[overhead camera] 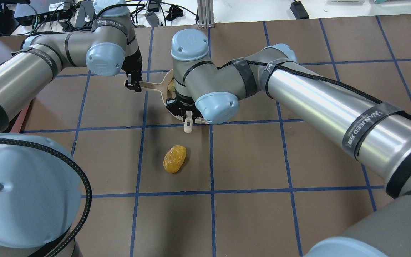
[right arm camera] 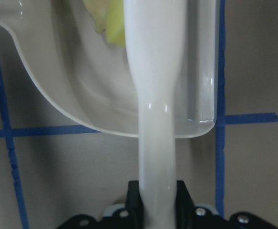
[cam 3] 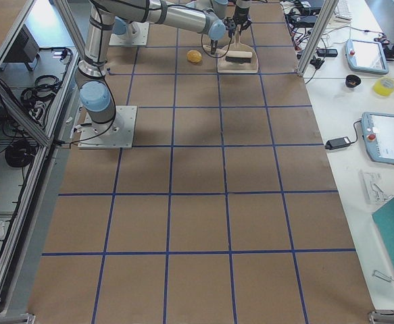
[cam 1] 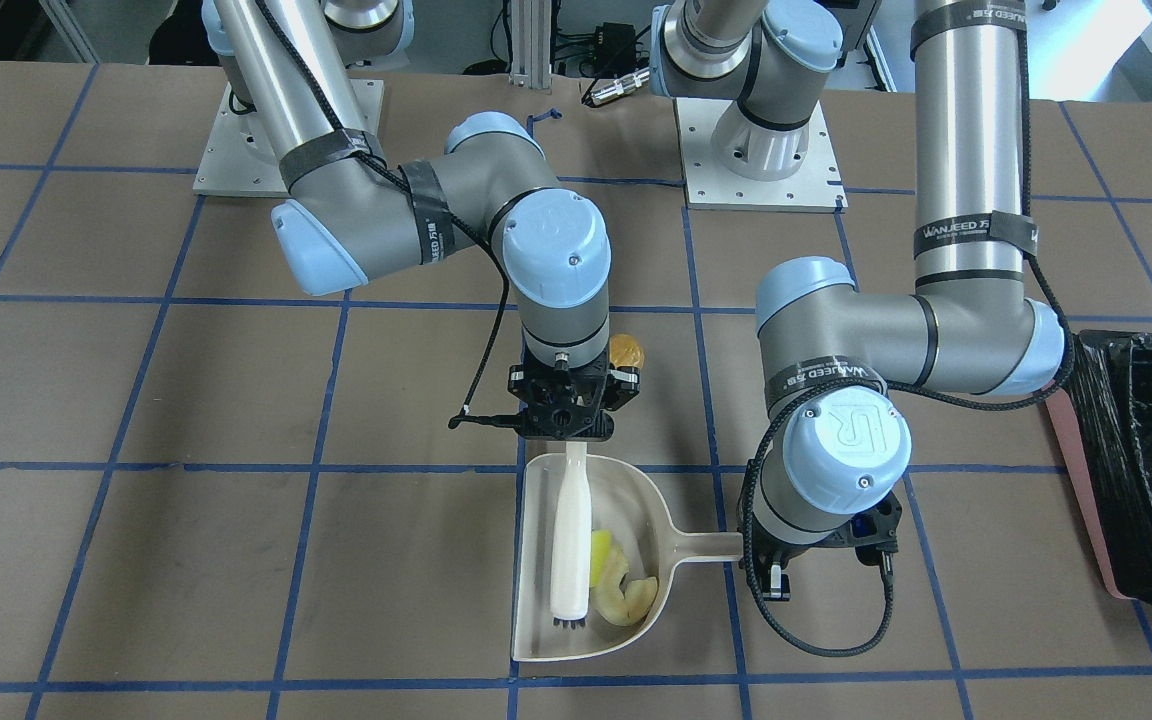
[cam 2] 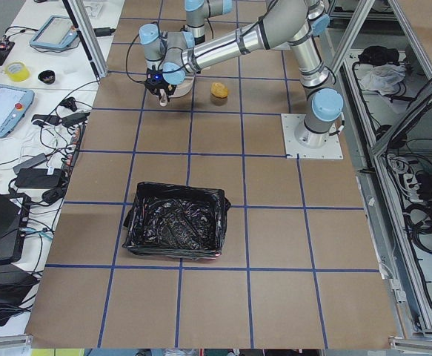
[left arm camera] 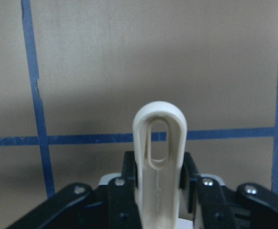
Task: Sweep and dump trash into bin
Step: 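Sweep the cream piece and yellow sponge into the dustpan with the brush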
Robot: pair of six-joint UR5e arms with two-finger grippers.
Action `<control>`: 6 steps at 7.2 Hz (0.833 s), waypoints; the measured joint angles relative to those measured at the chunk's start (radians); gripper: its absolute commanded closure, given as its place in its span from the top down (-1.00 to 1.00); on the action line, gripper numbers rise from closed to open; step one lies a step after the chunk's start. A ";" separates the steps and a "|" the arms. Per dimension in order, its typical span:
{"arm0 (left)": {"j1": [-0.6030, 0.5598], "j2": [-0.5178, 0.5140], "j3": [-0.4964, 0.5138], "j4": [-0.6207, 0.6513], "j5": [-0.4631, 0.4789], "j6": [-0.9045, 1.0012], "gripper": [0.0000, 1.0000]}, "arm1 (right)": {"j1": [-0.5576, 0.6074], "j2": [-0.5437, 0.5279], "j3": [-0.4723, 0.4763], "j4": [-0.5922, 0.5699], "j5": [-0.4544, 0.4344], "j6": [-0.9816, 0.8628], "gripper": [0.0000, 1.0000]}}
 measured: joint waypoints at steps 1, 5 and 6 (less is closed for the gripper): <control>0.003 0.003 0.001 0.002 -0.030 0.022 -1.00 | -0.037 -0.016 -0.002 0.028 -0.018 -0.044 -1.00; 0.029 0.017 -0.001 0.001 -0.135 0.077 -1.00 | -0.167 -0.101 0.000 0.088 -0.034 -0.099 -1.00; 0.039 0.017 -0.003 -0.001 -0.144 0.085 -1.00 | -0.186 -0.107 0.001 0.091 -0.032 -0.114 -1.00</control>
